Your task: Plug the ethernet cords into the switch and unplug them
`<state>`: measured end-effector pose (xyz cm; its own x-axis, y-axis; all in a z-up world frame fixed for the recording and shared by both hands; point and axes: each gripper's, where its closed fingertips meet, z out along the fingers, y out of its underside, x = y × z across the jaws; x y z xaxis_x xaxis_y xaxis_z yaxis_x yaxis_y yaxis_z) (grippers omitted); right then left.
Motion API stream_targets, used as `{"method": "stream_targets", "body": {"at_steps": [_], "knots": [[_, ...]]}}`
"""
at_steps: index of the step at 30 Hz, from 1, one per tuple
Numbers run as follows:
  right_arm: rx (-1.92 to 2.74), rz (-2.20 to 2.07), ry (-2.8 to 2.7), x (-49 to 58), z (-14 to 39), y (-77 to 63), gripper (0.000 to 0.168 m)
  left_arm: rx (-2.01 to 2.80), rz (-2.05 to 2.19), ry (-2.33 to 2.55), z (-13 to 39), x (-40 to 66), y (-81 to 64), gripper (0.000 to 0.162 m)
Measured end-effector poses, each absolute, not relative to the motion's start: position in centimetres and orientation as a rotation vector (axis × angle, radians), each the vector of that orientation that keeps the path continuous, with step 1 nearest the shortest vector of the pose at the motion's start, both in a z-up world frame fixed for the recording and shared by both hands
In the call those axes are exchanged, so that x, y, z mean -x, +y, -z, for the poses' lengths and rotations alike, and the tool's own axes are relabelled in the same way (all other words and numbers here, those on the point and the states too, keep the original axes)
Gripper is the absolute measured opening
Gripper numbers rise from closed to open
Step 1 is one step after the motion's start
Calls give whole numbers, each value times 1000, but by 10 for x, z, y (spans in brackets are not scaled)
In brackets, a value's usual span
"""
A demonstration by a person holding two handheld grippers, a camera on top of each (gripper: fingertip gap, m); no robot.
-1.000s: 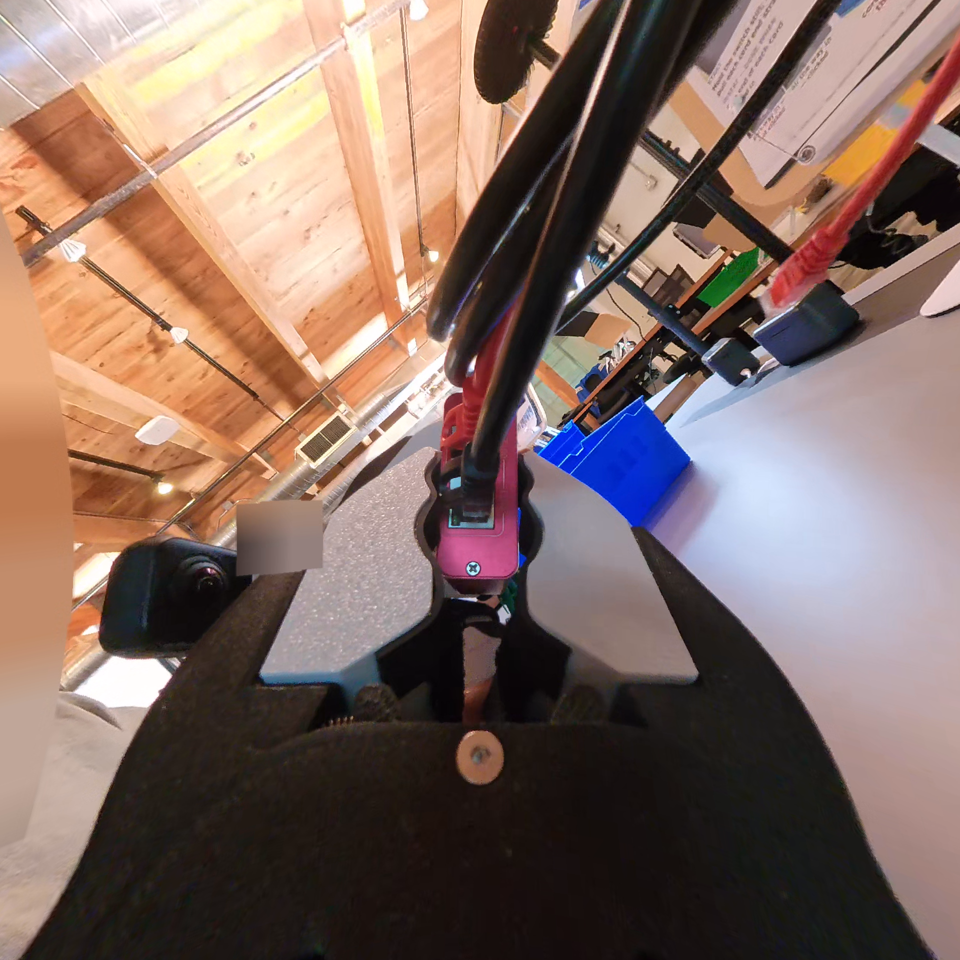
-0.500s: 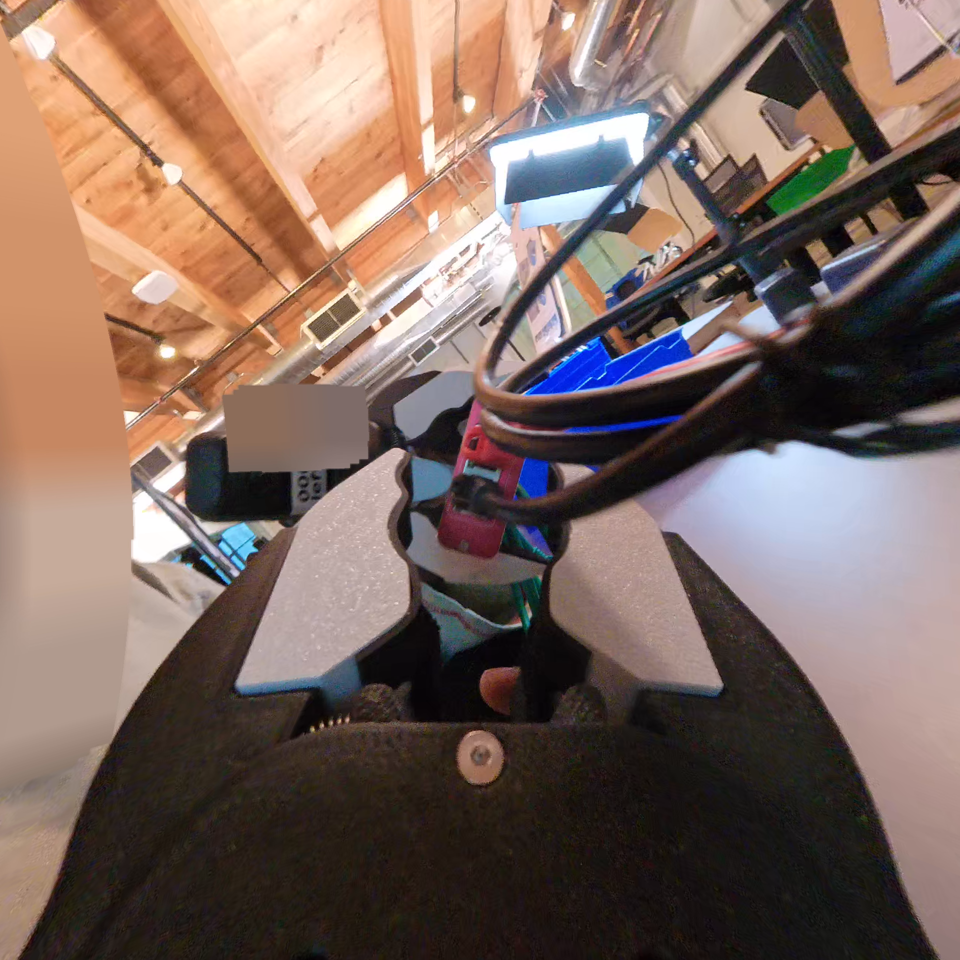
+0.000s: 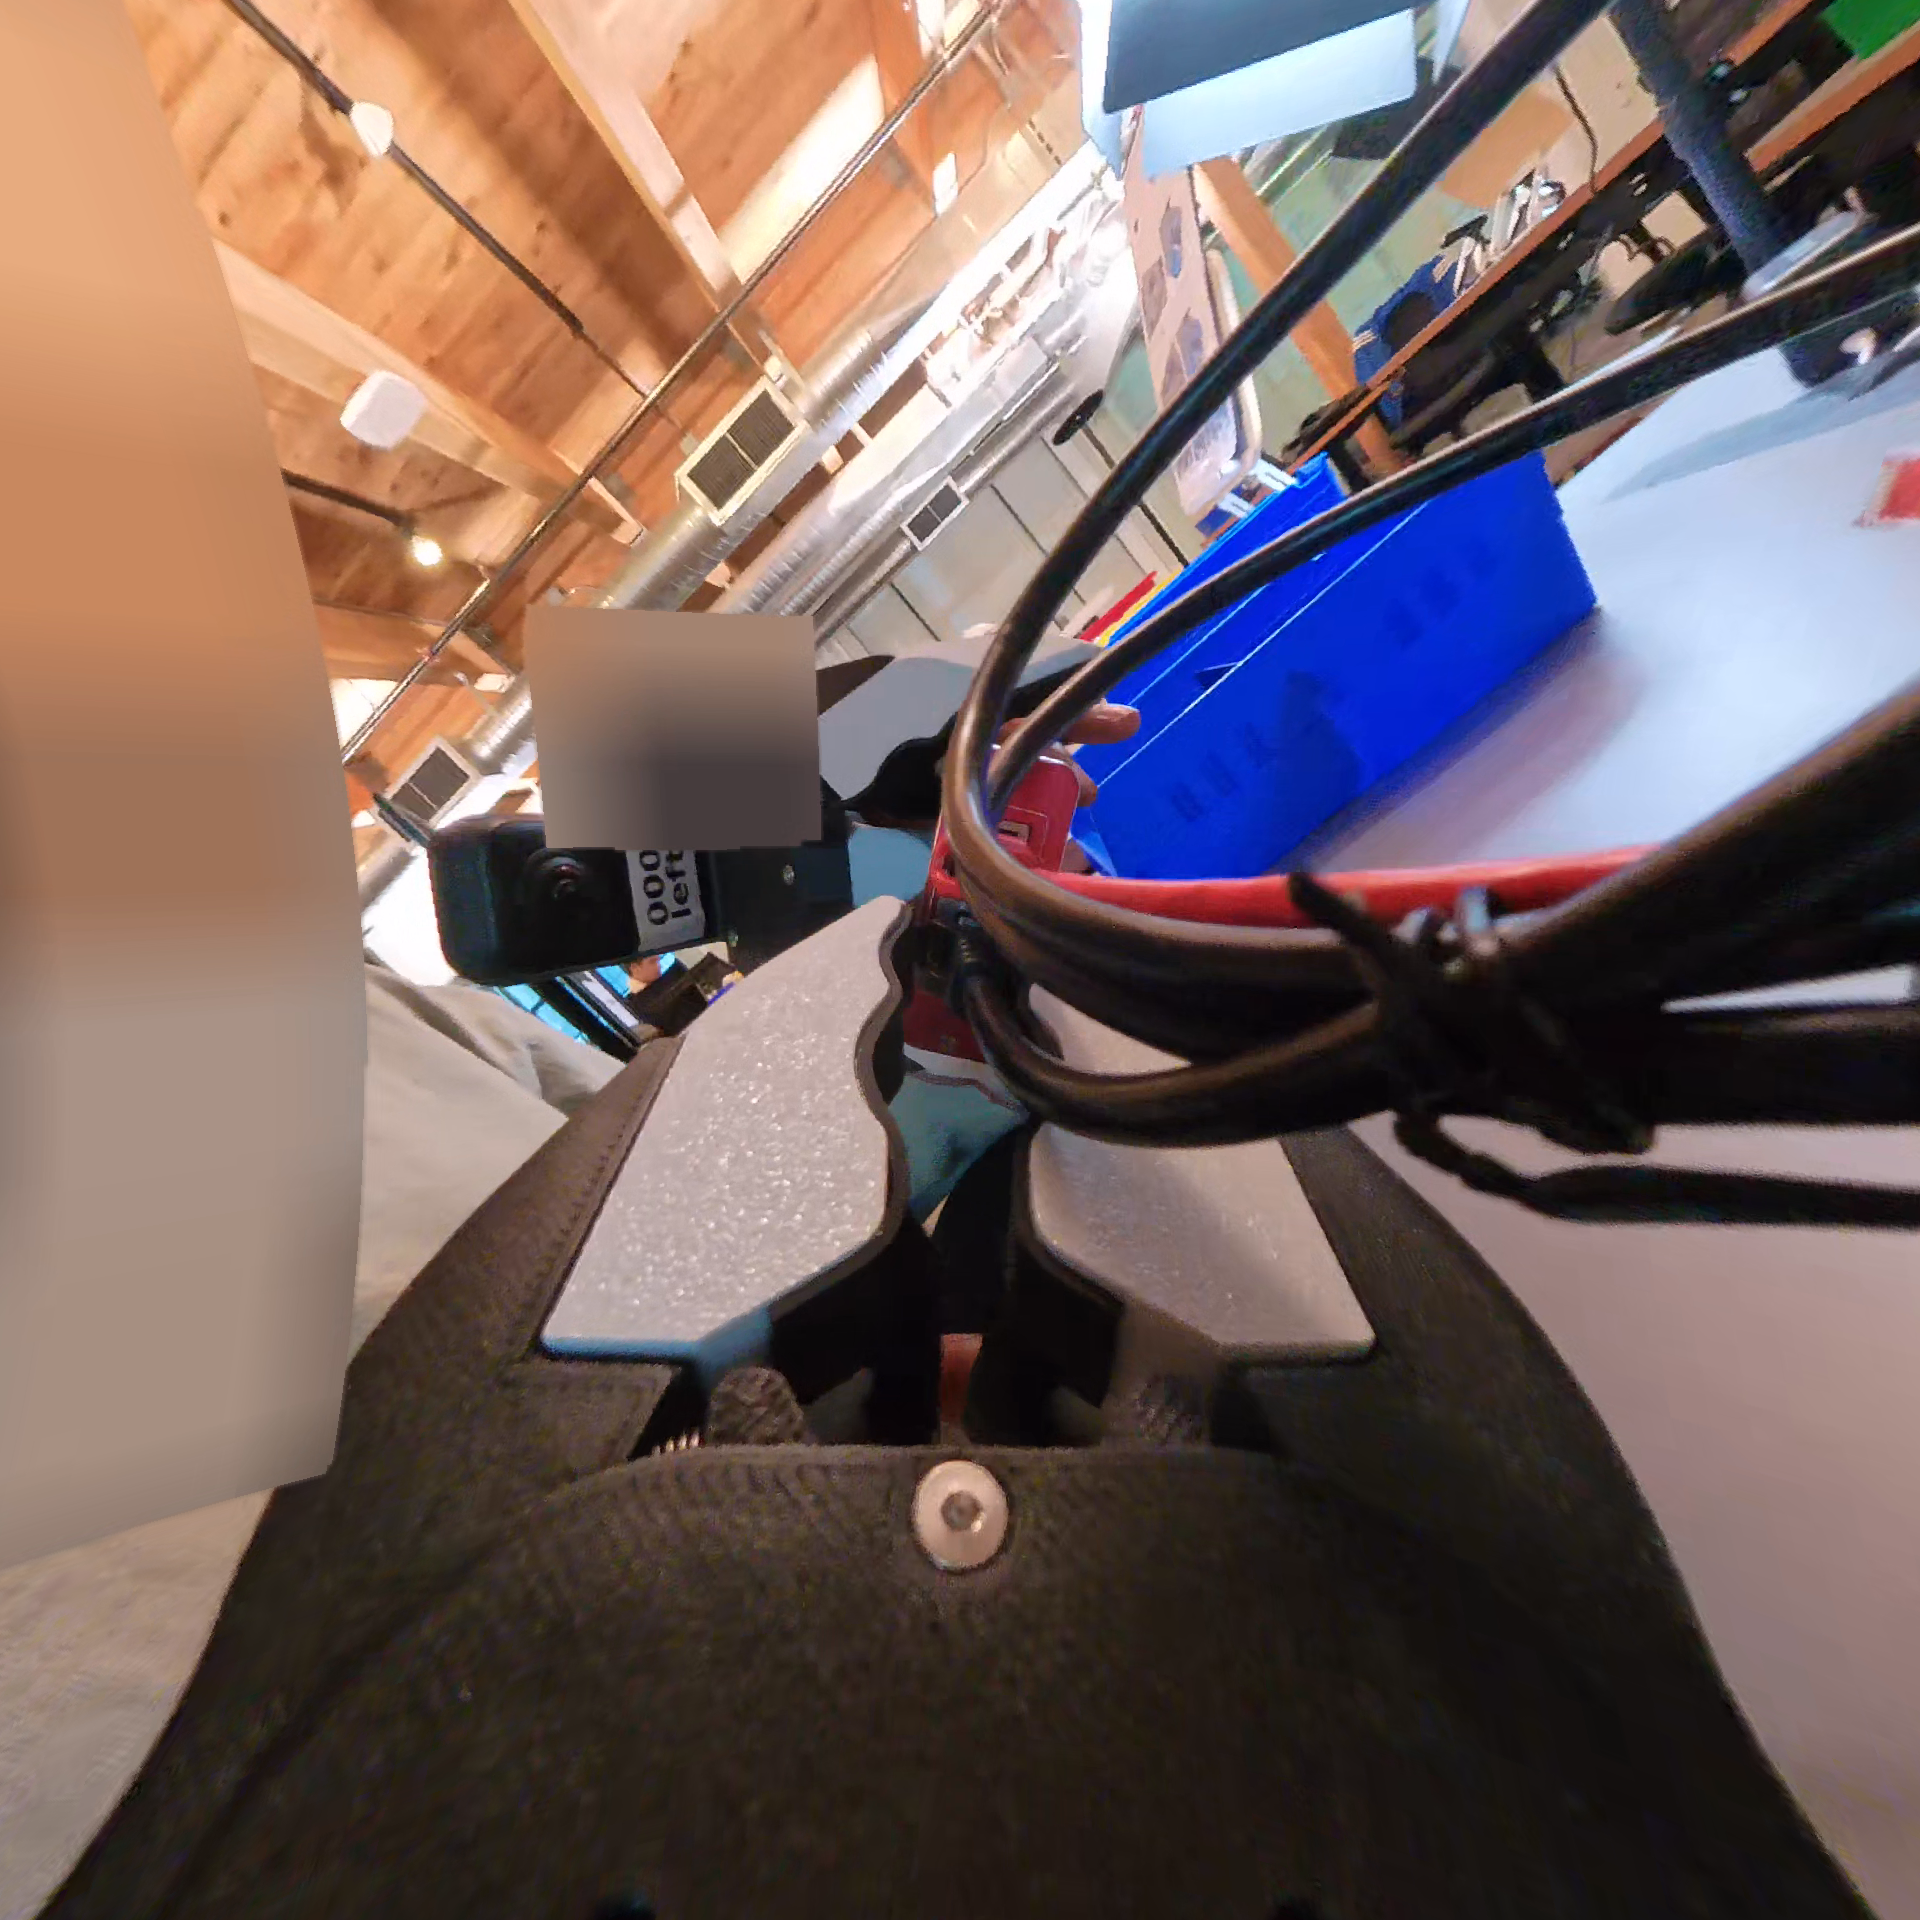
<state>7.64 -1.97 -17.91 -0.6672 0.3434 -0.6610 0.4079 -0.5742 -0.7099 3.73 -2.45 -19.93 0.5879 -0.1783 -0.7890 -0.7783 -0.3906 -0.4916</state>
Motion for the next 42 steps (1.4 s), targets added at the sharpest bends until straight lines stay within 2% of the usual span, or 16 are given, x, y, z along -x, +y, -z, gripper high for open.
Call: {"method": "stream_targets", "body": {"at_steps": [10, 26, 30, 37, 39, 40, 42], "knots": [[-1194, 2457, 1736, -83, 178, -24, 17, 1828, -960, 797, 190, -39, -26, 81], [-1045, 2763, 2423, -95, 159, -33, 14, 1621, -1113, 729, 168, -47, -32, 80], [-1017, 2823, 2468, -98, 151, -38, 15, 1534, -1170, 711, 159, -49, -37, 81], [-937, 2859, 2190, -102, 142, -44, 10, 1476, -1130, 743, 151, -54, -42, 80], [-949, 2793, 2346, -100, 146, -45, 19, 1495, -1147, 766, 155, -51, -43, 80], [-943, 2755, 2457, -100, 148, -45, 12, 1489, -1146, 768, 155, -51, -43, 81], [-929, 2756, 2498, -101, 145, -46, 12, 1474, -1142, 766, 152, -52, -44, 80]]}}
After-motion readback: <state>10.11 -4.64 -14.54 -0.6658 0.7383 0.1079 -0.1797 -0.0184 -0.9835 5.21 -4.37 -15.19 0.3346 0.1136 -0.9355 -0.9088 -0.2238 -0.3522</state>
